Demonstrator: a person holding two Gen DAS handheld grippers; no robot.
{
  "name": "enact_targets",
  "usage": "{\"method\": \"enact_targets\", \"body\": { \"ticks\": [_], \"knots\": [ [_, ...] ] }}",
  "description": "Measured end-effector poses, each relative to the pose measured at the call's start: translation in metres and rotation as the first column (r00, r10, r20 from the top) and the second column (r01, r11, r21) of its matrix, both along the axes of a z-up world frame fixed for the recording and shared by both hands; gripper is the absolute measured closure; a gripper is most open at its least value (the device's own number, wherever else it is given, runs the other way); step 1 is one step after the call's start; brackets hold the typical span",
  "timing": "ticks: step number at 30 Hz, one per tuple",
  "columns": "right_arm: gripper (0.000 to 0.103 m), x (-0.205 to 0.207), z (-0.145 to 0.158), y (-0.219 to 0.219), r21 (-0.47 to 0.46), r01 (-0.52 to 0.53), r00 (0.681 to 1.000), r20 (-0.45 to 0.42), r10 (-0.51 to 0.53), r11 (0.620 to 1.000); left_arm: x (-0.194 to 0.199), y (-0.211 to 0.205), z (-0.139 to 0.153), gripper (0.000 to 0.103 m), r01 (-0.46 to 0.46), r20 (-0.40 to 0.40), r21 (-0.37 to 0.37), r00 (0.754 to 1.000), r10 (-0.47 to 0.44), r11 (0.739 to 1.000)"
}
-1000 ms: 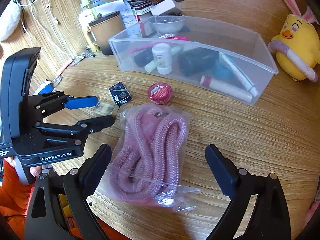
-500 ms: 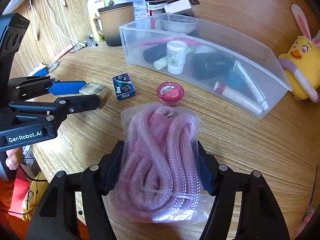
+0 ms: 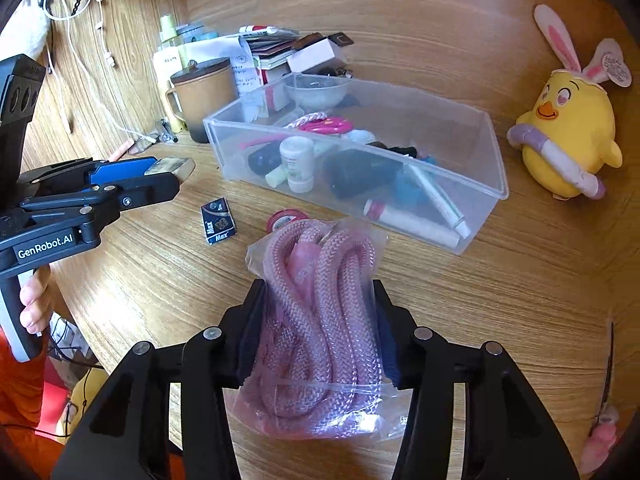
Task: Organize objects
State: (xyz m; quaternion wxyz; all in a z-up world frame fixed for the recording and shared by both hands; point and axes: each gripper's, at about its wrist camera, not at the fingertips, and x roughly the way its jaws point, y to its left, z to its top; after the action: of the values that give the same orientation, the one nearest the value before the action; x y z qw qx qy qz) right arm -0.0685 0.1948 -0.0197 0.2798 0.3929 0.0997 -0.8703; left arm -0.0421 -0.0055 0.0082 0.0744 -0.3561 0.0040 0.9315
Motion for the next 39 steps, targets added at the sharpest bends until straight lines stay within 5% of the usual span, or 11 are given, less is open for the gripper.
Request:
{"method": "enact_targets", "body": {
  "ticks": [19,26,30,39],
  "knots": [
    [0.057,-0.068,0.075,0.025,-0.123,0.105,0.978,-0.167,-0.125,0.987,-0.054,-0.007,0.036,0.063,-0.047,-0.08,0.011,0.996,0.048,0.999],
    [0.057,-0.096,0.074,0.017,-0.107,0.117,0.977,-0.165,-0.133,0.987,-0.063,-0.012,0.027,0.063,-0.009,-0.02,0.06,1.0,0.01,0.998],
    [0.057,-0.115,0.067,0.012,-0.095,0.117,0.982,-0.134,-0.129,0.989,-0.056,0.001,0.013,0.063,0.037,0.025,0.025,0.999,-0.038,0.999],
    [0.057,-0.151,0.044,-0.002,-0.068,0.104,0.993,-0.046,-0.107,0.992,-0.052,0.039,-0.037,0.035,0.164,0.157,-0.056,0.976,-0.153,0.985]
  ]
}}
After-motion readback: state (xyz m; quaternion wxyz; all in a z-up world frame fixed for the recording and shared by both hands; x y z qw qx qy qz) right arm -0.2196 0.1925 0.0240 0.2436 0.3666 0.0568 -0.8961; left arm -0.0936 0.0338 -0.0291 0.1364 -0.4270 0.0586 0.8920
